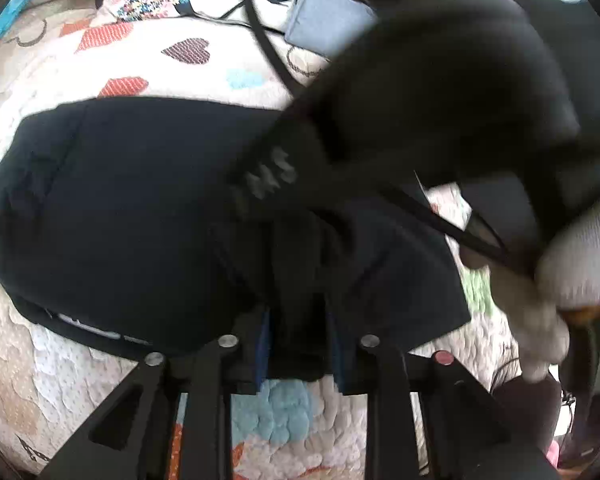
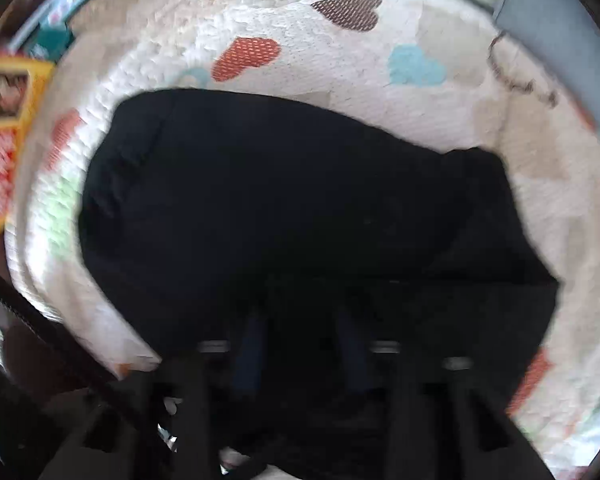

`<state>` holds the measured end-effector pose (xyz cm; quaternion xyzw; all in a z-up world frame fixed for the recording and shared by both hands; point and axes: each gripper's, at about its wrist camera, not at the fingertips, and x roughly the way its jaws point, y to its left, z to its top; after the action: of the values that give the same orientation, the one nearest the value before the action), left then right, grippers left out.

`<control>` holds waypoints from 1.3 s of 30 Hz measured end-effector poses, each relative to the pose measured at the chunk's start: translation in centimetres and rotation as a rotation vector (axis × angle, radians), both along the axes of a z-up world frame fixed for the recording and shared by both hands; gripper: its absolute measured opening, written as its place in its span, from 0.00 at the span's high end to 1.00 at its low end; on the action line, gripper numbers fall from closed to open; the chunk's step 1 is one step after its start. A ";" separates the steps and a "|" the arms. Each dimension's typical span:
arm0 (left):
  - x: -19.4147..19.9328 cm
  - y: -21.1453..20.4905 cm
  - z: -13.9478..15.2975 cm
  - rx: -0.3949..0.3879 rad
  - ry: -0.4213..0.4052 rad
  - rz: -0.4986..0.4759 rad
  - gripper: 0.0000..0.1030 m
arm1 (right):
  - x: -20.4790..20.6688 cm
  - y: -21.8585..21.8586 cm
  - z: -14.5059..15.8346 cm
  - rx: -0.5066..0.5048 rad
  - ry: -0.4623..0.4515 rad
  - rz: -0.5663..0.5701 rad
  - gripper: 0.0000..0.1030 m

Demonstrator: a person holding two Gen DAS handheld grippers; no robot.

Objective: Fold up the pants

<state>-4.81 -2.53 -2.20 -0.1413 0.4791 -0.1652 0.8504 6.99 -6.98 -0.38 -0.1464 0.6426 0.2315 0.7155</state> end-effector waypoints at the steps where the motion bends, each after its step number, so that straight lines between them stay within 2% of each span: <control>1: 0.4 0.0 0.3 -0.013 0.001 -0.001 0.88 | 0.2 -0.5 0.5 0.022 -0.005 -0.023 0.87; 3: 1.5 0.2 1.2 -0.063 -0.008 0.003 0.89 | 0.6 -1.6 1.6 0.066 -0.029 -0.075 0.88; 7: 2.9 1.2 2.7 -0.108 -0.041 0.045 0.89 | 1.9 -2.8 4.6 0.170 -0.073 -0.147 0.88; 10: 3.3 2.6 2.0 -0.119 0.001 0.097 0.88 | 2.3 -1.4 5.0 0.200 -0.058 -0.156 0.88; 12: 3.2 3.5 0.8 -0.117 0.052 0.127 0.88 | 2.6 -0.5 3.7 0.213 -0.009 -0.166 0.87; 13: 3.0 3.9 0.1 -0.119 0.080 0.139 0.88 | 2.7 -0.1 2.5 0.227 0.032 -0.178 0.83; 15: 2.5 4.7 -0.8 -0.141 0.118 0.151 0.80 | 2.6 0.2 0.8 0.271 0.088 -0.195 0.74; 17: 1.8 5.7 -1.1 -0.180 0.133 0.154 0.76 | 2.5 0.2 0.0 0.330 0.117 -0.194 0.57; 20: 0.5 7.1 -0.6 -0.219 0.136 0.145 0.67 | 2.5 -1.4 1.7 0.497 0.124 -0.228 0.54; 22: -0.2 8.4 0.2 -0.251 0.115 0.165 0.66 | 2.6 -4.1 4.4 0.611 0.068 -0.270 0.53; 23: -0.5 9.1 0.7 -0.256 0.090 0.185 0.66 | 2.5 -5.4 5.4 0.631 0.030 -0.289 0.53; 24: -0.7 9.6 1.2 -0.251 0.065 0.199 0.66 | 2.4 -6.6 6.3 0.629 -0.006 -0.305 0.53; 26: -1.0 10.2 1.7 -0.233 0.030 0.225 0.65 | 1.8 -9.3 7.3 0.547 -0.095 -0.338 0.53; 28: -0.6 10.2 1.7 -0.219 0.018 0.249 0.64 | 1.0 -11.4 6.9 0.462 -0.139 -0.366 0.53; 33: 0.5 10.7 0.9 -0.202 0.038 0.297 0.64 | -0.6 -14.6 3.1 0.338 -0.128 -0.424 0.52; 36: 0.6 12.5 1.2 -0.189 0.011 0.365 0.64 | -1.1 -15.5 1.0 0.354 -0.103 -0.429 0.52; 37: 0.4 13.1 1.5 -0.188 0.005 0.389 0.64 | -1.0 -15.2 0.6 0.373 -0.097 -0.432 0.69; 38: 0.4 14.4 1.4 -0.190 0.001 0.419 0.64 | -1.1 -15.4 0.5 0.367 -0.103 -0.438 0.96; 39: 0.2 15.5 1.3 -0.195 0.000 0.446 0.64 | -0.9 -15.7 0.3 0.360 -0.106 -0.454 0.95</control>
<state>-4.60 13.01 -0.91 -0.3251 0.4178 -0.0186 0.8482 6.06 -22.64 -0.11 0.1183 0.5692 0.1678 0.7961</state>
